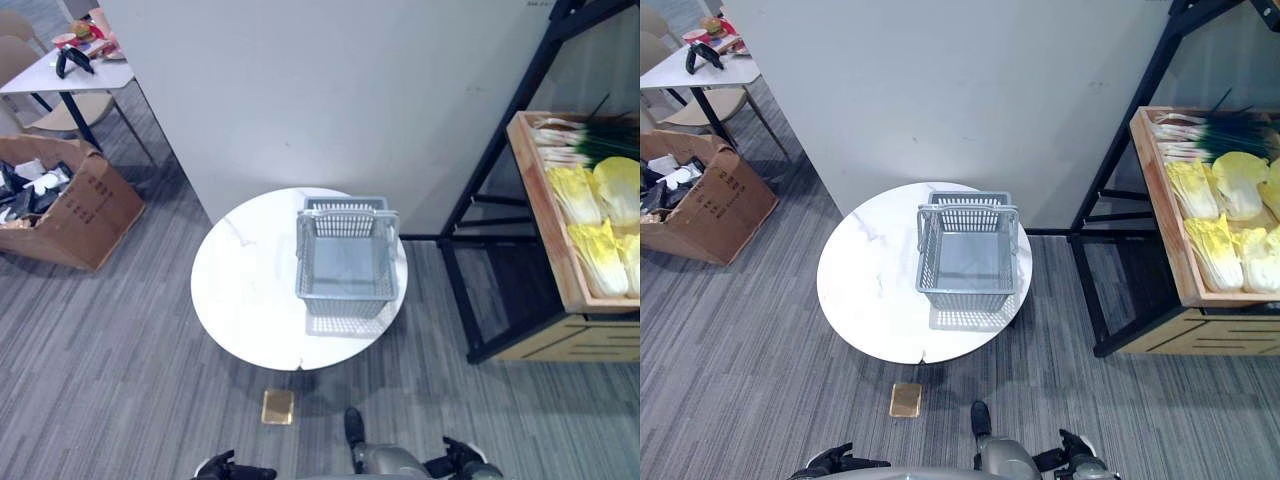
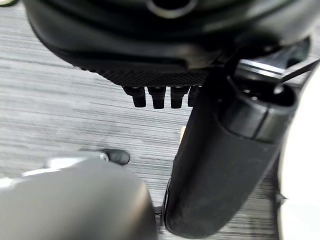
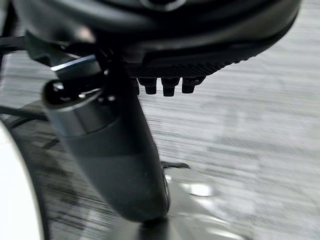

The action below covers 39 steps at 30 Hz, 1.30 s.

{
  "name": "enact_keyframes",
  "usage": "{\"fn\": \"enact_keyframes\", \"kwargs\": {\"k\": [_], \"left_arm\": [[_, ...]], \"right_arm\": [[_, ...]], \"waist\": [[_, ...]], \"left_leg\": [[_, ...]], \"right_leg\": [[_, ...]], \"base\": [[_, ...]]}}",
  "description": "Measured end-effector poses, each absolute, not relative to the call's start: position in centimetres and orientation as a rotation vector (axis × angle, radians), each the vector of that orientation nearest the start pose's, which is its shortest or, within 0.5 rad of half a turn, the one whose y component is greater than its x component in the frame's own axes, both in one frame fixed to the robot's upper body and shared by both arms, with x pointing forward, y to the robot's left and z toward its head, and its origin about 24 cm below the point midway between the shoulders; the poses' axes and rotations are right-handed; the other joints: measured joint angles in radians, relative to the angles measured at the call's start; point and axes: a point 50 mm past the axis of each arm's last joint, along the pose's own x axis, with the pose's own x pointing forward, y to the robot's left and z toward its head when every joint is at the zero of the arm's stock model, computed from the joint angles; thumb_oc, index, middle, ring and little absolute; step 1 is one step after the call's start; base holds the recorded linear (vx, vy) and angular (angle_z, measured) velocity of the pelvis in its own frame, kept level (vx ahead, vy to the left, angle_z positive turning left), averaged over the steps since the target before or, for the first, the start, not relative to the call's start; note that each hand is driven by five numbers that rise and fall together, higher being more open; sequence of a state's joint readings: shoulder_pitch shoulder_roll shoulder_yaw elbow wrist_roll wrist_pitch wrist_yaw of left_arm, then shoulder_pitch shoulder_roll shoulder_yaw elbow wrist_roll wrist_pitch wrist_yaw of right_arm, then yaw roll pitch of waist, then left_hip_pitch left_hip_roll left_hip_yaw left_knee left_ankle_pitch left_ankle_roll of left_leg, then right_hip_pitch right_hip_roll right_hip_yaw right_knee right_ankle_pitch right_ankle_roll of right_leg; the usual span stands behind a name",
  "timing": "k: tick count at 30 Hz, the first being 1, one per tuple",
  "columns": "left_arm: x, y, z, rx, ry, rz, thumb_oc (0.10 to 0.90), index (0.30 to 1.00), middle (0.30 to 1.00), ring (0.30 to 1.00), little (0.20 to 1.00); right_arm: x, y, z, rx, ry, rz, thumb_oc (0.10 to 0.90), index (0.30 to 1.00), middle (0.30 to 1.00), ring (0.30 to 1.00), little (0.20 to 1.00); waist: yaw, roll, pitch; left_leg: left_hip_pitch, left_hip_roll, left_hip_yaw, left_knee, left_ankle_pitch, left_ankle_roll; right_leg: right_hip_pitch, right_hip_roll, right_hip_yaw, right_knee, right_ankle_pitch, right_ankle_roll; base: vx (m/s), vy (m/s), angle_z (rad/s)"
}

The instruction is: Get the vegetables into the basket

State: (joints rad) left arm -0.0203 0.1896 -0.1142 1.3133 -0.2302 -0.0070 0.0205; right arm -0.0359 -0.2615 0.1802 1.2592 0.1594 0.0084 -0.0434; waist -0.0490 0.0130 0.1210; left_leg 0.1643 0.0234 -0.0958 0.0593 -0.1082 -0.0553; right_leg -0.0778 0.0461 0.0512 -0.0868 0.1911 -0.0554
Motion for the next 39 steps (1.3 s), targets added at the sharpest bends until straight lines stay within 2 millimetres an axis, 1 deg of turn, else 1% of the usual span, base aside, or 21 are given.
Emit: {"fn": "enact_keyframes", "kwargs": {"k": [3, 8, 10, 11, 12, 14, 15, 16, 17, 19, 20, 21, 23, 25, 26, 29, 33, 34, 37, 38, 39], "left_arm": [[8.1, 21.8, -16.8, 0.071, 1.276, 0.178, 0.9, 1.0, 1.0, 1.0, 1.0], [8.7, 21.4, -16.8, 0.068, 1.275, 0.171, 0.9, 1.0, 1.0, 1.0, 1.0], [9.5, 21.7, -16.6, 0.086, 1.261, 0.166, 0.9, 1.0, 1.0, 1.0, 1.0], [9.8, 22.0, -16.5, 0.091, 1.251, 0.172, 0.9, 1.0, 1.0, 1.0, 1.0], [9.8, 22.0, -16.5, 0.093, 1.249, 0.171, 0.9, 1.0, 1.0, 1.0, 1.0], [9.9, 21.9, -16.5, 0.091, 1.247, 0.167, 0.9, 1.0, 1.0, 1.0, 1.0], [10.1, 21.9, -16.4, 0.092, 1.239, 0.167, 0.9, 1.0, 1.0, 1.0, 1.0], [10.0, 22.0, -16.4, 0.094, 1.245, 0.168, 0.9, 1.0, 1.0, 1.0, 1.0], [10.3, 21.8, -16.4, 0.093, 1.232, 0.162, 0.9, 1.0, 1.0, 1.0, 1.0], [10.0, 21.8, -16.4, 0.087, 1.23, 0.165, 0.9, 1.0, 1.0, 1.0, 1.0], [9.9, 21.8, -16.4, 0.088, 1.229, 0.164, 0.9, 1.0, 1.0, 1.0, 1.0], [9.4, 21.4, -16.6, 0.084, 1.245, 0.159, 0.9, 1.0, 1.0, 1.0, 1.0], [9.1, 21.2, -16.7, 0.084, 1.255, 0.156, 0.9, 1.0, 1.0, 1.0, 1.0], [8.9, 21.2, -16.8, 0.093, 1.255, 0.151, 0.9, 1.0, 1.0, 1.0, 1.0], [8.5, 21.4, -16.8, 0.095, 1.263, 0.156, 0.9, 1.0, 1.0, 1.0, 1.0], [8.3, 21.2, -16.9, 0.088, 1.266, 0.154, 0.9, 1.0, 1.0, 1.0, 1.0], [7.9, 21.1, -17.0, 0.095, 1.278, 0.145, 0.9, 1.0, 1.0, 1.0, 1.0], [7.7, 21.2, -17.0, 0.091, 1.279, 0.15, 0.9, 1.0, 1.0, 1.0, 1.0], [7.7, 21.2, -16.9, 0.098, 1.265, 0.142, 0.9, 1.0, 1.0, 1.0, 1.0], [7.3, 21.2, -16.9, 0.098, 1.253, 0.14, 0.9, 1.0, 1.0, 1.0, 1.0], [7.1, 21.2, -16.9, 0.101, 1.256, 0.139, 0.9, 1.0, 1.0, 1.0, 1.0]], "right_arm": [[10.3, -24.2, -15.7, -0.235, 1.197, -0.134, 0.9, 1.0, 1.0, 1.0, 1.0], [9.3, -24.2, -16.0, -0.222, 1.243, -0.147, 0.9, 1.0, 1.0, 1.0, 1.0], [9.4, -24.0, -16.0, -0.213, 1.243, -0.146, 0.9, 1.0, 1.0, 1.0, 1.0], [8.6, -24.0, -16.2, -0.212, 1.27, -0.146, 0.9, 1.0, 1.0, 1.0, 1.0], [8.3, -24.1, -16.3, -0.214, 1.283, -0.151, 0.9, 1.0, 1.0, 1.0, 1.0], [7.8, -24.5, -16.3, -0.221, 1.304, -0.162, 0.9, 1.0, 1.0, 1.0, 1.0], [8.0, -24.5, -16.3, -0.221, 1.3, -0.163, 0.9, 1.0, 1.0, 1.0, 1.0], [8.1, -24.6, -16.2, -0.222, 1.296, -0.166, 0.9, 1.0, 1.0, 1.0, 1.0], [8.1, -24.8, -16.1, -0.228, 1.296, -0.171, 0.9, 1.0, 1.0, 1.0, 1.0], [8.2, -24.8, -16.1, -0.23, 1.29, -0.169, 0.9, 1.0, 1.0, 1.0, 1.0], [8.4, -24.8, -16.1, -0.229, 1.28, -0.167, 0.9, 1.0, 1.0, 1.0, 1.0], [8.2, -25.0, -16.0, -0.235, 1.279, -0.171, 0.9, 1.0, 1.0, 1.0, 1.0], [7.7, -24.8, -16.2, -0.227, 1.298, -0.17, 0.9, 1.0, 1.0, 1.0, 1.0], [5.6, -24.5, -16.6, -0.215, 1.367, -0.172, 0.9, 1.0, 1.0, 1.0, 1.0], [5.0, -24.4, -16.8, -0.211, 1.395, -0.173, 0.9, 1.0, 1.0, 1.0, 1.0], [4.3, -24.5, -16.8, -0.211, 1.414, -0.176, 0.9, 1.0, 1.0, 1.0, 1.0], [4.5, -24.6, -16.7, -0.233, 1.401, -0.16, 0.9, 1.0, 1.0, 1.0, 1.0], [5.2, -24.8, -16.5, -0.24, 1.375, -0.155, 0.9, 1.0, 1.0, 1.0, 1.0], [9.1, -25.2, -14.4, -0.263, 1.131, -0.108, 0.9, 1.0, 1.0, 1.0, 1.0], [12.5, -25.3, -11.4, -0.281, 0.905, -0.062, 0.9, 1.0, 1.0, 1.0, 1.0], [13.4, -25.3, -10.2, -0.292, 0.823, -0.047, 0.9, 1.0, 1.0, 1.0, 1.0]], "waist": [[-0.013, 0.009, -0.011], [-0.021, 0.013, -0.01], [-0.022, -0.009, 0.005], [-0.017, -0.027, 0.016], [-0.014, -0.036, 0.021], [-0.019, -0.035, 0.022], [-0.019, -0.036, 0.023], [-0.017, -0.04, 0.025], [-0.016, -0.031, 0.035], [-0.012, -0.023, 0.037], [-0.002, -0.015, 0.033], [-0.007, 0.021, 0.013], [-0.013, 0.048, 0.01], [-0.02, 0.04, -0.001], [-0.019, 0.032, -0.008], [-0.019, 0.043, -0.009], [-0.018, 0.045, -0.025], [-0.018, 0.043, -0.028], [-0.023, 0.041, -0.029], [-0.032, 0.041, -0.027], [-0.035, 0.043, -0.027]], "left_leg": [[0.0, 0.007, -0.046, 0.003, 0.014, -0.01], [-0.028, 0.008, -0.091, 0.053, 0.022, -0.03], [-0.113, -0.024, -0.088, 0.205, 0.023, -0.056], [-0.13, -0.04, -0.082, 0.248, 0.044, -0.085], [-0.135, -0.038, -0.062, 0.258, 0.033, -0.087], [-0.14, -0.034, 0.0, 0.19, 0.033, -0.077], [-0.146, -0.046, 0.006, 0.149, 0.025, -0.064], [-0.141, -0.062, 0.003, 0.044, 0.031, -0.049], [-0.157, -0.075, -0.005, -0.034, 0.055, -0.024], [-0.158, -0.088, -0.04, -0.06, 0.061, -0.002], [-0.149, -0.091, -0.05, -0.069, 0.055, 0.009], [-0.145, -0.063, -0.034, -0.092, 0.039, 0.051], [-0.142, -0.05, -0.021, -0.1, 0.076, 0.064], [-0.131, -0.046, -0.017, -0.129, 0.095, 0.07], [-0.12, -0.046, -0.016, -0.149, 0.11, 0.067], [-0.106, -0.039, -0.005, -0.152, 0.138, 0.064], [-0.089, -0.032, 0.012, -0.151, 0.153, 0.063], [-0.086, -0.033, 0.018, -0.151, 0.157, 0.061], [-0.08, -0.036, 0.028, -0.147, 0.157, 0.062], [-0.072, -0.036, 0.032, -0.148, 0.154, 0.063], [-0.068, -0.037, 0.033, -0.148, 0.154, 0.063]], "right_leg": [[0.011, 0.003, -0.018, 0.0, -0.015, 0.02], [0.024, 0.004, -0.052, 0.001, -0.039, 0.015], [0.031, -0.018, -0.048, 0.001, -0.053, 0.014], [0.048, -0.034, -0.042, 0.001, -0.055, 0.012], [0.055, -0.038, -0.047, 0.0, -0.061, 0.001], [0.063, -0.046, -0.057, -0.003, -0.068, -0.008], [0.062, -0.05, -0.053, -0.001, -0.069, -0.01], [0.059, -0.059, -0.05, -0.001, -0.07, -0.01], [0.061, -0.057, -0.043, -0.004, -0.07, -0.01], [0.05, -0.04, 0.001, 0.01, -0.071, -0.006], [0.038, -0.032, 0.031, 0.02, -0.071, -0.002], [0.042, 0.0, 0.051, 0.006, -0.069, 0.021], [0.041, 0.011, 0.059, 0.014, -0.072, 0.044], [0.033, 0.01, 0.06, 0.119, -0.116, 0.05], [0.031, 0.009, 0.066, 0.12, -0.143, 0.042], [0.063, 0.011, 0.066, 0.082, -0.138, 0.04], [0.098, 0.017, 0.079, 0.049, -0.133, 0.035], [0.1, 0.017, 0.084, 0.042, -0.123, 0.045], [0.121, 0.012, 0.095, 0.006, -0.108, 0.043], [0.128, 0.012, 0.104, 0.001, -0.1, 0.039], [0.132, 0.011, 0.106, 0.001, -0.1, 0.039]], "base": [[0.1, -0.194, 0.24], [0.06, -0.163, 0.31], [0.05, -0.116, 0.35], [0.07, -0.064, 0.36], [0.06, -0.024, 0.36], [0.14, -0.017, 0.22], [0.14, -0.015, 0.08], [0.11, 0.001, -0.05], [0.16, 0.027, -0.21], [0.18, 0.044, -0.54], [0.14, 0.063, -0.94], [0.11, 0.064, -0.89], [0.1, 0.064, -0.46], [0.08, 0.068, 0.0], [0.06, 0.047, 0.07], [0.07, 0.033, -0.02], [0.06, 0.011, -0.1], [0.06, 0.013, -0.2], [0.05, 0.025, -0.11], [0.05, 0.022, -0.09], [0.04, 0.016, -0.11]]}}
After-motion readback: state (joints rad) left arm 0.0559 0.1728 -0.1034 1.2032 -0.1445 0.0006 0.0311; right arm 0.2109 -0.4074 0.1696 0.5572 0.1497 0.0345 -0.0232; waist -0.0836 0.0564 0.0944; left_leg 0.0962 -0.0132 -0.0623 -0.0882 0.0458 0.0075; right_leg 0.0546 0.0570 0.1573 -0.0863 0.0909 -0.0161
